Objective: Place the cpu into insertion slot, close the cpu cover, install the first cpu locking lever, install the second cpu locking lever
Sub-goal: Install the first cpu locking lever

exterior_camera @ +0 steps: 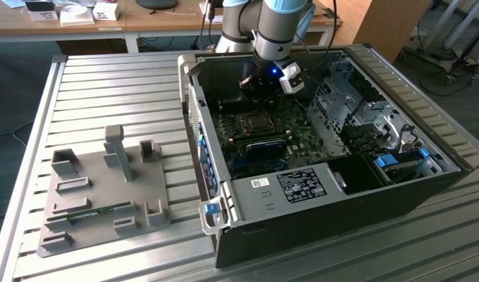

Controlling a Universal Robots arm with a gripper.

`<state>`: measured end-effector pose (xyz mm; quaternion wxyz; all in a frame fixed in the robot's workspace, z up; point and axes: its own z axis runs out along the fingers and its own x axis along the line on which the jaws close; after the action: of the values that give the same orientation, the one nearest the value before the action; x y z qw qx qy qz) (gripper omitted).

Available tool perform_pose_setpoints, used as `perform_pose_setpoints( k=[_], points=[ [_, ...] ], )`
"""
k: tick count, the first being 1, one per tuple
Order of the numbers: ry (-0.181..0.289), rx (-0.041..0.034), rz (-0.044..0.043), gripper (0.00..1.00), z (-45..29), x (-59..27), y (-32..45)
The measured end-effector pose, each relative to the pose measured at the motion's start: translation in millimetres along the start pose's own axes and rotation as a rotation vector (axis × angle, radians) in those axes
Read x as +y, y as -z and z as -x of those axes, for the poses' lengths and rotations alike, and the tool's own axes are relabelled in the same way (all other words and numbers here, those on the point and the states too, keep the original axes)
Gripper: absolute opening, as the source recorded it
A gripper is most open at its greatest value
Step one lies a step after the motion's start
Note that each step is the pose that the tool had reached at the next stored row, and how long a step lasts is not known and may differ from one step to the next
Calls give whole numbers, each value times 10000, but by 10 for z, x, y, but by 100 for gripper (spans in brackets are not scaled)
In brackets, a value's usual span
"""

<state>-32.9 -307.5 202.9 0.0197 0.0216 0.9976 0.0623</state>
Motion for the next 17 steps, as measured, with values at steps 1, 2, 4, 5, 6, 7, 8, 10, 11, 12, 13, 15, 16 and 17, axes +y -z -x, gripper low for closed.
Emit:
perform_pose_setpoints(
  k=[1,2,4,5,6,7,8,10,11,12,13,15,16,17],
  points=[
    [-1,-1,-1,10,0,0,0],
    [-1,-1,-2,10,0,0,-1],
    [0,-1,-7,10,0,1,-3],
    [0,-3,-10,10,0,0,-7],
    [-1,-6,-21,10,0,-1,-11],
    [0,-9,-34,10,0,-1,-16],
    [1,-12,-45,10,-1,-2,-21],
    [1,-20,-67,10,-1,-3,-30],
    [3,-22,-81,10,-1,-3,-33],
    [3,-25,-95,10,-1,-4,-35],
    [4,-24,-107,10,-1,-4,-36],
    [4,-26,-119,10,-2,-5,-38],
    [4,-26,-122,10,-2,-5,-39],
    [4,-27,-123,10,-1,-5,-40]
  ],
)
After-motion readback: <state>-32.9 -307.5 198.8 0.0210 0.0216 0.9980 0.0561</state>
